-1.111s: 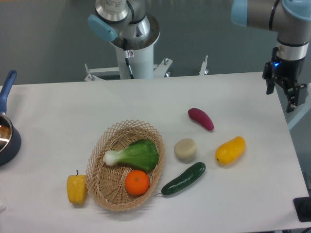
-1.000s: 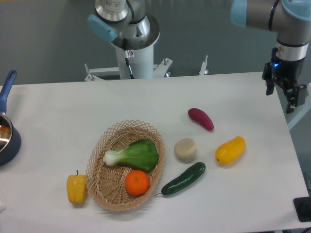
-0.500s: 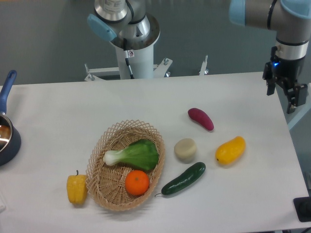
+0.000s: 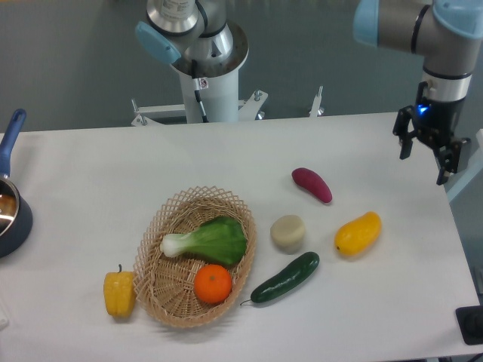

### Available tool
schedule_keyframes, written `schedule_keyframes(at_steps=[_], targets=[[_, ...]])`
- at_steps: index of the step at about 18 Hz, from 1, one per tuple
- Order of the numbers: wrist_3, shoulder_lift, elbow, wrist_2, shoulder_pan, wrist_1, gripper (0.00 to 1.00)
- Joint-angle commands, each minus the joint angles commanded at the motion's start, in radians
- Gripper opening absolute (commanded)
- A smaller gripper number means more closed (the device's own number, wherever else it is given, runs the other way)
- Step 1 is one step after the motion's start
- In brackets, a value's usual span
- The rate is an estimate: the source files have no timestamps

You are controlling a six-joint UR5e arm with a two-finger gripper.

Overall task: Pick up the mango from the table
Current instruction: 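Move the open gripper toward the yellow mango and lower it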

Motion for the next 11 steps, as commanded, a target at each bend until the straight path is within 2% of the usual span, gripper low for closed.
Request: schedule_keyframes(at_steps=[3, 7, 11], targets=[[-0.024, -0.023, -0.018, 0.009, -0.018, -0.002, 1.0], [-0.133, -0.052, -0.014, 0.026, -0.055, 0.012, 1.0], [-0.202, -0.08, -0.021, 0.097, -0.104, 0.072, 1.0]])
